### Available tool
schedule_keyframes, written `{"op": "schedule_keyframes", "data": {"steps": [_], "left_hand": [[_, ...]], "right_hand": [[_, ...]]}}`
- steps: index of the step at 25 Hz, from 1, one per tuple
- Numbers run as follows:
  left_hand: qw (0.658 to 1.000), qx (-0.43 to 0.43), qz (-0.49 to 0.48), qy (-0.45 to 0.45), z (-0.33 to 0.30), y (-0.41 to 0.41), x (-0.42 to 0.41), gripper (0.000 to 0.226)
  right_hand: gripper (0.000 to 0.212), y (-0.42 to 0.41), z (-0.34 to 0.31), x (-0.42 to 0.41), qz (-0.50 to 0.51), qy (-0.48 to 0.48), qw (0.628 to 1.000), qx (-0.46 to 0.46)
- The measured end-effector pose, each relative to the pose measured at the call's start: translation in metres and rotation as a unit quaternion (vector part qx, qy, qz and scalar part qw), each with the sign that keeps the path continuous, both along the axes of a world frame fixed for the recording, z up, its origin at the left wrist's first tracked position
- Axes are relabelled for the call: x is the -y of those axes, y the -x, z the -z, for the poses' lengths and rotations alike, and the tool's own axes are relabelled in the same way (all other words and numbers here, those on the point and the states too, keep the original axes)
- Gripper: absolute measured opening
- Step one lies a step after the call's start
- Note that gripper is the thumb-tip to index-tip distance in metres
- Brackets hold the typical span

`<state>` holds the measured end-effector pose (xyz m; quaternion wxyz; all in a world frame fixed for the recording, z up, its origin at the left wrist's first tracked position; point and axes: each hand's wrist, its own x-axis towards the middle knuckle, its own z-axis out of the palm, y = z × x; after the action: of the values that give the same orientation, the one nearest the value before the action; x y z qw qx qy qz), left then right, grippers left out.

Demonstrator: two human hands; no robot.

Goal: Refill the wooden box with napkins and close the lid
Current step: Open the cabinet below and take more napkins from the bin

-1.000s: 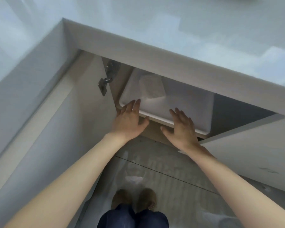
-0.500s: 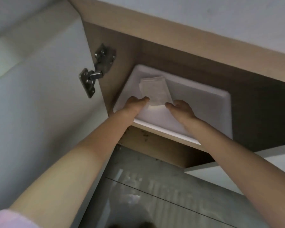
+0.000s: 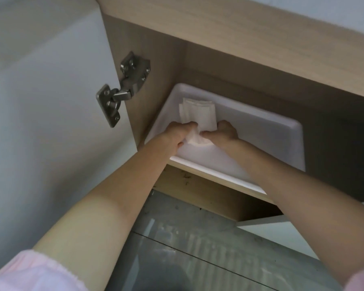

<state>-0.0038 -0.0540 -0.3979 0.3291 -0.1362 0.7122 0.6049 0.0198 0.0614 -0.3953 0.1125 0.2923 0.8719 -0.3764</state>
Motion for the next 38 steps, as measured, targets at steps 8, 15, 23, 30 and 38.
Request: {"op": "schedule_keyframes", "data": {"steps": [8,15,23,30,38], "left_hand": [[0.994,0.062,0.014,-0.093,-0.029,-0.03,0.028,0.008],[0.975,0.094,0.056,-0.195,-0.066,-0.092,0.061,0.04],[0.977,0.129,-0.003,-0.172,-0.129,-0.154,0.096,0.055],[0.983,0.134,0.009,-0.122,-0.195,-0.202,0.122,0.038],[0.985,0.113,-0.024,-0.131,-0.27,-0.221,0.137,0.07]], "right_hand": [[0.05,-0.043,-0.032,0.006,-0.026,0.164,0.986,0.006],[0.034,-0.112,-0.089,0.024,0.068,0.277,0.958,0.024],[0.03,-0.176,-0.143,0.057,0.133,0.356,0.924,0.035],[0.043,-0.224,-0.21,0.086,0.106,0.33,0.932,0.109],[0.028,-0.243,-0.285,0.101,0.144,0.357,0.919,0.087]]}}
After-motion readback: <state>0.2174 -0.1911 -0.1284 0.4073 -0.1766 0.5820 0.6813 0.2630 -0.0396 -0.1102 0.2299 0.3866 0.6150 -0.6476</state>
